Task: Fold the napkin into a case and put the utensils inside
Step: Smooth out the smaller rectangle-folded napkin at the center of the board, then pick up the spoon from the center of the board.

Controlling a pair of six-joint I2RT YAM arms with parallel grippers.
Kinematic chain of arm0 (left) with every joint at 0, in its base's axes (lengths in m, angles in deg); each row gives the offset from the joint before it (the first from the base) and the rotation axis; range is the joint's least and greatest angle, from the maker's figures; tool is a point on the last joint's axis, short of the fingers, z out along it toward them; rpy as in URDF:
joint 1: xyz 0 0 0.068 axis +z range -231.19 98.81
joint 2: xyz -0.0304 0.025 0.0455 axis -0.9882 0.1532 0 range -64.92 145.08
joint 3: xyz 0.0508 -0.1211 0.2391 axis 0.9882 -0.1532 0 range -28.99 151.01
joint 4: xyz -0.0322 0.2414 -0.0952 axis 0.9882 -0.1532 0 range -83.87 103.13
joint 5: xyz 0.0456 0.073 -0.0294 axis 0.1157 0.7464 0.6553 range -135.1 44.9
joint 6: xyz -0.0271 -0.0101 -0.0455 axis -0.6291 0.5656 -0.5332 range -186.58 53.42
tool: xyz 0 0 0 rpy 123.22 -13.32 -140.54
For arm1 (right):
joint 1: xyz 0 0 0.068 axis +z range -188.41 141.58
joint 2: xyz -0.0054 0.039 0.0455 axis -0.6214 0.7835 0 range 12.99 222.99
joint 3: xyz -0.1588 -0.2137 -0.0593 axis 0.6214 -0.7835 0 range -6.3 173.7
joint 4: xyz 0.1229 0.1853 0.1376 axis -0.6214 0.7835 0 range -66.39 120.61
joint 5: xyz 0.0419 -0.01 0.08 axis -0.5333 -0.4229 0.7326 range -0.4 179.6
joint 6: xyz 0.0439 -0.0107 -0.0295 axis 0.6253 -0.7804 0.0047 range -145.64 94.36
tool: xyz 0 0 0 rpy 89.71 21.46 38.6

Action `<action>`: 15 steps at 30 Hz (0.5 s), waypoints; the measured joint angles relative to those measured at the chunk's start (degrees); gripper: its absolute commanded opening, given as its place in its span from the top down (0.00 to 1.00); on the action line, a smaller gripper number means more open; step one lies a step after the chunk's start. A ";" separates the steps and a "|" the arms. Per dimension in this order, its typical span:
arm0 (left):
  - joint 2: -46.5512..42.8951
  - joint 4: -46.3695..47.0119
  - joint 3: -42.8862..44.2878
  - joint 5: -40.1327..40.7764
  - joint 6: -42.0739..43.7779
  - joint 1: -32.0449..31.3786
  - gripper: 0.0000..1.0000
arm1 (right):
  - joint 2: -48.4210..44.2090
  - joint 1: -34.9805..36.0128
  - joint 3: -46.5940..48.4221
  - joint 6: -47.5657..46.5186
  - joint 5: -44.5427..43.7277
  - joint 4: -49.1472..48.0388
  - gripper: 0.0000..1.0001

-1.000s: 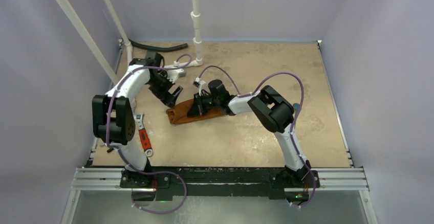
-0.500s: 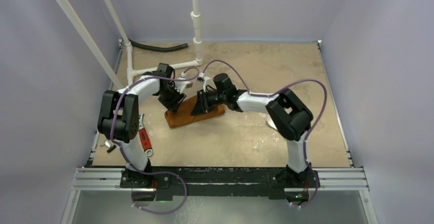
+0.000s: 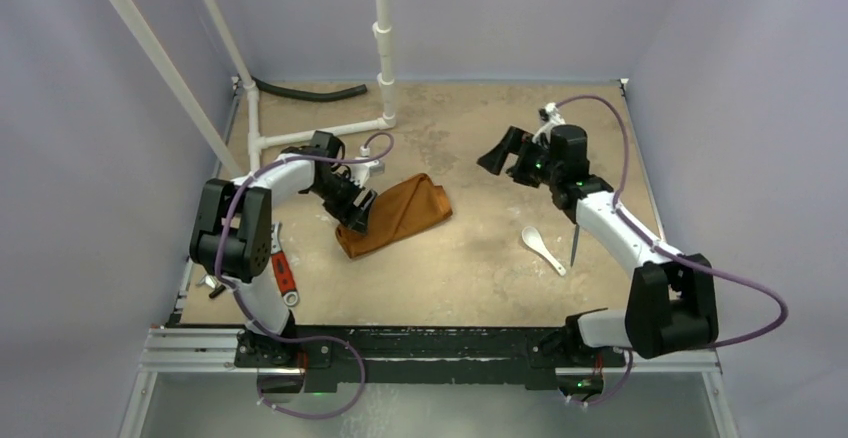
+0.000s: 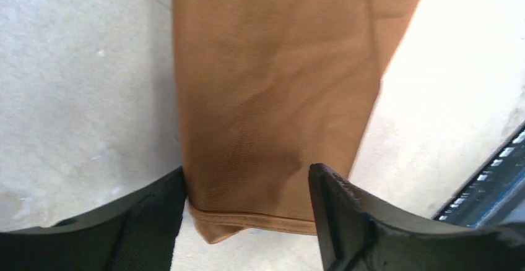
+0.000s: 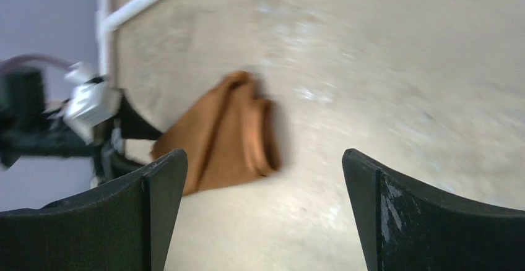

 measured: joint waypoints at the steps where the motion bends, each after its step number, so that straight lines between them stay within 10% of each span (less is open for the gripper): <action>1: -0.17 -0.39 -0.02 -1.03 -0.31 0.00 0.12 | -0.04 -2.05 -0.57 0.50 -0.83 2.10 0.01; 15: -12.92 -7.06 7.48 2.49 0.98 0.15 0.03 | -5.81 -9.16 0.42 -4.37 -18.05 19.93 0.01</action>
